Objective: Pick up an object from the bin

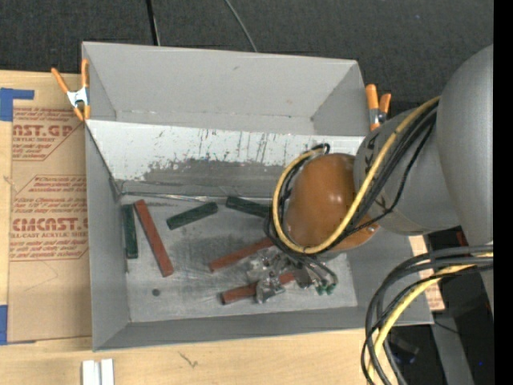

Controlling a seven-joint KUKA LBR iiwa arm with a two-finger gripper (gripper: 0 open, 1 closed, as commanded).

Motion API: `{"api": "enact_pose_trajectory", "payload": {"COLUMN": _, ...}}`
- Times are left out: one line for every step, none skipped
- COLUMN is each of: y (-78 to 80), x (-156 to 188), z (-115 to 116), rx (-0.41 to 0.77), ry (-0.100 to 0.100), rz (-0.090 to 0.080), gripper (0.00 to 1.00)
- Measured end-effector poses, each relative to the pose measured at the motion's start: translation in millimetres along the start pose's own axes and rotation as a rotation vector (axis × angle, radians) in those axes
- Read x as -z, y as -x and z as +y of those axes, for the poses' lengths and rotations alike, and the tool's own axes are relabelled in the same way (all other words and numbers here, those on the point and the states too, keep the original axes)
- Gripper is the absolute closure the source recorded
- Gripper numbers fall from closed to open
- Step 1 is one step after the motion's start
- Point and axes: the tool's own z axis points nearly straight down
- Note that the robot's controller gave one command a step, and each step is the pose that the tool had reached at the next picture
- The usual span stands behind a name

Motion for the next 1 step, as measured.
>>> {"api": "enact_pose_trajectory", "payload": {"y": 20.3, "x": 128.2, "z": -34.0, "rx": 0.038, "ry": -0.001, "rz": -0.004, "gripper": 1.00}}
